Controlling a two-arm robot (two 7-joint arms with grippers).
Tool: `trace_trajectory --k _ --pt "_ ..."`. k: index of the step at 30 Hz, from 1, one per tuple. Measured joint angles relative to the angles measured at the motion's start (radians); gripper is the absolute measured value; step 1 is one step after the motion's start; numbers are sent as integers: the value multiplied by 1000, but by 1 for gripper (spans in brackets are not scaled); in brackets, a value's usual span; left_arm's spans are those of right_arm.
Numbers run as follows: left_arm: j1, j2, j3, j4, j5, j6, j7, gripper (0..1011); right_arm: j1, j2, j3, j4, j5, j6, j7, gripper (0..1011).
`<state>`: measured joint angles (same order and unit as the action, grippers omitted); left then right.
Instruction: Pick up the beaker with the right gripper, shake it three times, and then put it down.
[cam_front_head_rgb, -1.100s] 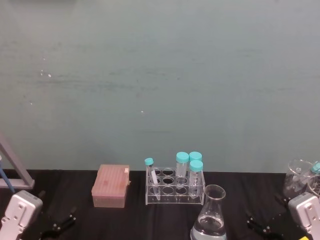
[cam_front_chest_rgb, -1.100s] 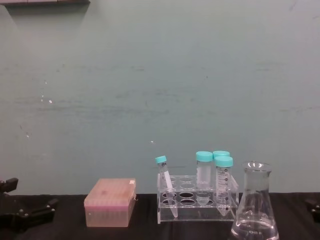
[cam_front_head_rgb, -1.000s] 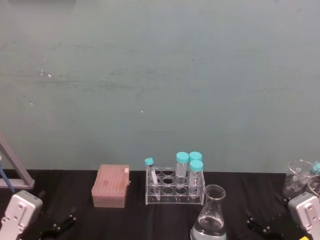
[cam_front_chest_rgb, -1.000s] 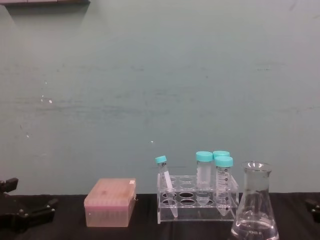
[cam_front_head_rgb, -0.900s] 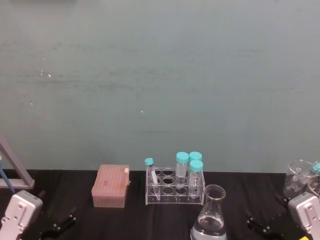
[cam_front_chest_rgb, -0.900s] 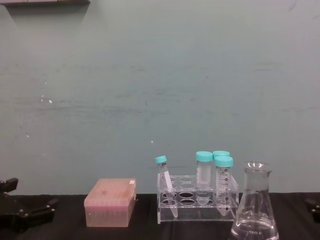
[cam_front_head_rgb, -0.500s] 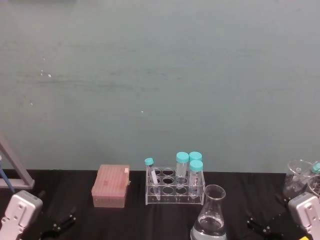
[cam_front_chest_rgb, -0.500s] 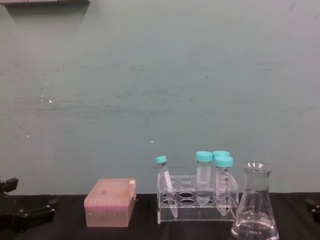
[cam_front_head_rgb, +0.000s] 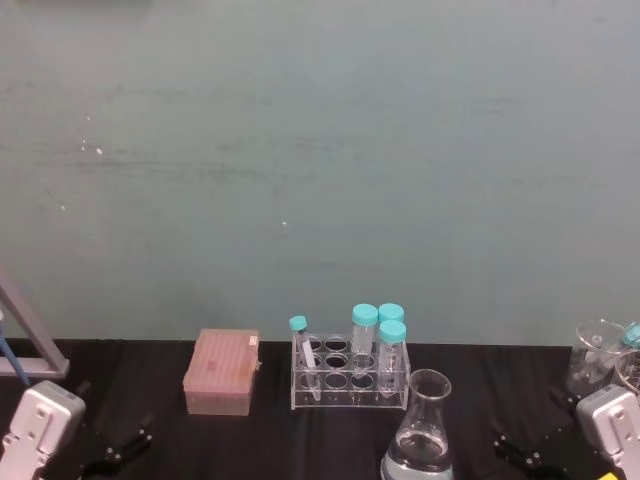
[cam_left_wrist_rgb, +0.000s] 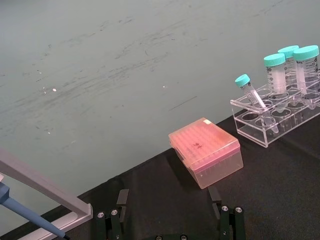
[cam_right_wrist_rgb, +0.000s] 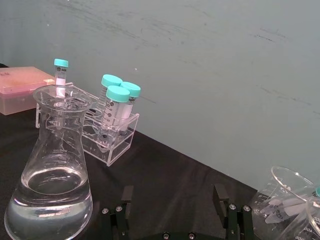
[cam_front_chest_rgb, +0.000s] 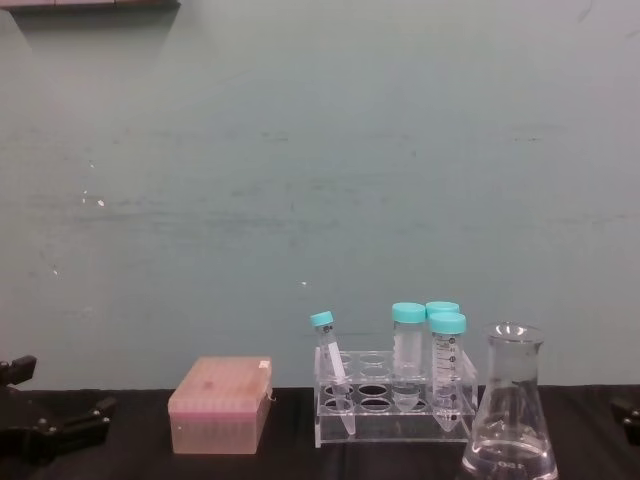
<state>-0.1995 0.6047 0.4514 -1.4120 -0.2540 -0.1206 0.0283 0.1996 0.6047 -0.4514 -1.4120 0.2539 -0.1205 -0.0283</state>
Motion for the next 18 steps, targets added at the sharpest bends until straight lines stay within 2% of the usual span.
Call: trace_trajectory --k 13,18 --pt "0 0 0 0 0 0 0 1000 0 0 0 0 0 0 0 1000" --pt "0 0 0 0 0 0 0 1000 18 -47 3 94 -23 -64 -11 1000"
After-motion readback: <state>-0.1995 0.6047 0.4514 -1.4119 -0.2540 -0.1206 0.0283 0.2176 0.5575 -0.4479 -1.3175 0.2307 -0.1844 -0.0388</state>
